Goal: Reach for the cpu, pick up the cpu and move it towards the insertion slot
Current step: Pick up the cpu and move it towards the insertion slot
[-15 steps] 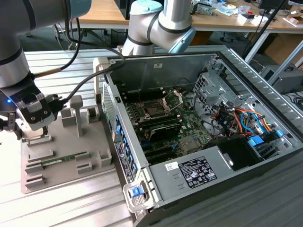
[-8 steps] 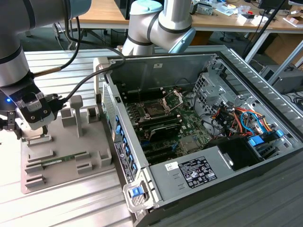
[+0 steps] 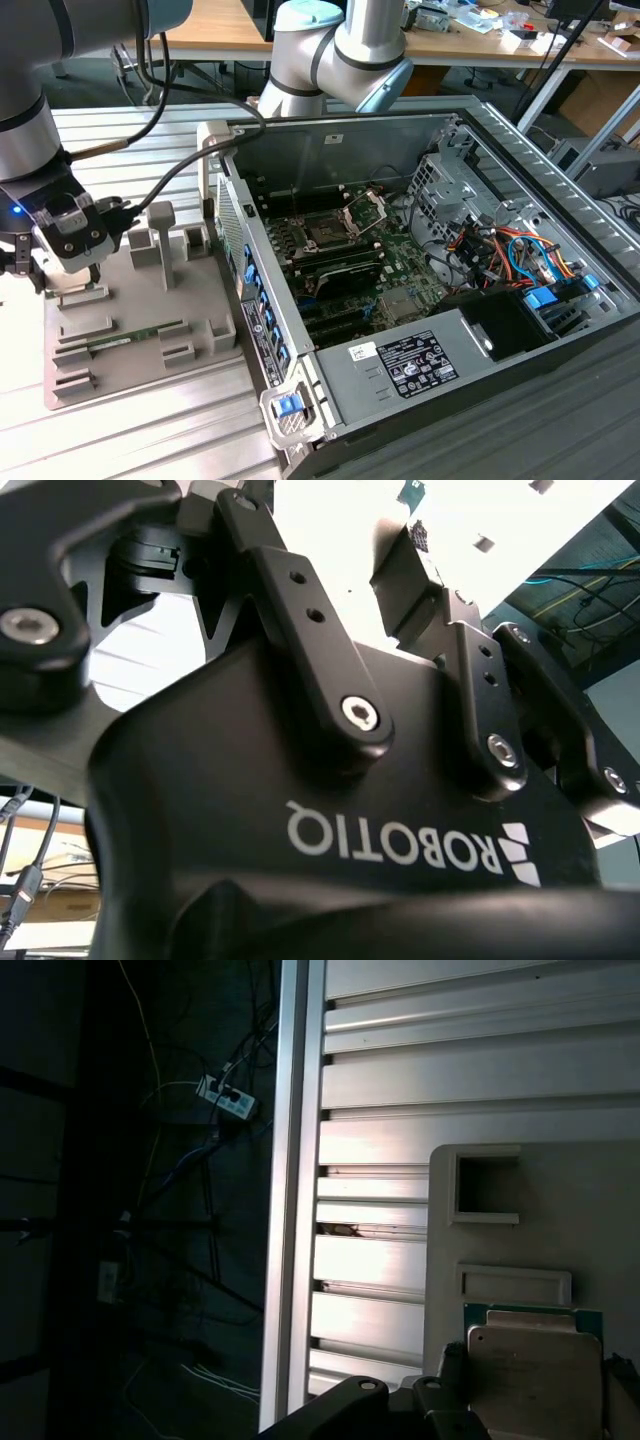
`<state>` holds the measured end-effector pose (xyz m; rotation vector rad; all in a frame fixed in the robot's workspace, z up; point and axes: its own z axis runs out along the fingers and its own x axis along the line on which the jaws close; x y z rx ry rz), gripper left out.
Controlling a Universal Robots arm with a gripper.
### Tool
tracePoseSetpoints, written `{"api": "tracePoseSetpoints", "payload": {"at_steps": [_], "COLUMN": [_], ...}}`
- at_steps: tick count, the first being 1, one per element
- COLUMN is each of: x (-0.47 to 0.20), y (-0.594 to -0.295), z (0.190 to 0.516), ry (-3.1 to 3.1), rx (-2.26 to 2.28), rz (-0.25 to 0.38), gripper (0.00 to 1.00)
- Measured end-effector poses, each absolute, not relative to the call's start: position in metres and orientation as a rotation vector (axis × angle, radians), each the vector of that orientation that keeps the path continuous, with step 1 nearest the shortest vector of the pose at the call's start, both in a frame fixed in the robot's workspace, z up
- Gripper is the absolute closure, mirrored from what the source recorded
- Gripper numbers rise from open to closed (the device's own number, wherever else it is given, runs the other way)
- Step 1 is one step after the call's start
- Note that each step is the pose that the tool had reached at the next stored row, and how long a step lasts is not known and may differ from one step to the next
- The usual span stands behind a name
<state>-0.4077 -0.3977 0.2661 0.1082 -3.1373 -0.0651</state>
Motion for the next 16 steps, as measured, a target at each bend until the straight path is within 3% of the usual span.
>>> {"api": "tracePoseSetpoints", "payload": {"at_steps": [16], "x": [-0.4077], "y": [-0.3977], "z": [0.2699], "ry": [-3.137], "rx": [0.108], "rz": [-0.065], "gripper": [0.45]}}
